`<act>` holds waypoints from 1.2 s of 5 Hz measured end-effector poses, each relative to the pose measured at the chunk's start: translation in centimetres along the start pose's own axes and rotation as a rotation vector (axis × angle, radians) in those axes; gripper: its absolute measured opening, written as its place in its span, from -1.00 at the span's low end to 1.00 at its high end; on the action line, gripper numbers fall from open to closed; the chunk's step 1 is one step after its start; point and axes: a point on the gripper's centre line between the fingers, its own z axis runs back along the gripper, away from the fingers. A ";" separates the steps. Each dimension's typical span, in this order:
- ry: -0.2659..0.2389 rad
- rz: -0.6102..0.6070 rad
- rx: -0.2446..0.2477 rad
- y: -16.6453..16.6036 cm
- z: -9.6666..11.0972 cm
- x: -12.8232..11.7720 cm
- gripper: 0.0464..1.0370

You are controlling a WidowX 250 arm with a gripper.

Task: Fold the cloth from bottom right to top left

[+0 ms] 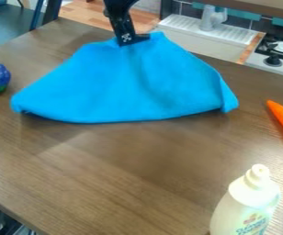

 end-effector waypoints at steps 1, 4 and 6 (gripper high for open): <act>0.016 0.008 0.001 2.2 -0.9 0.2 -0.99; 0.038 0.013 0.006 5.3 -2.5 -0.5 -0.17; 0.040 0.008 0.035 5.5 -3.1 -1.0 0.91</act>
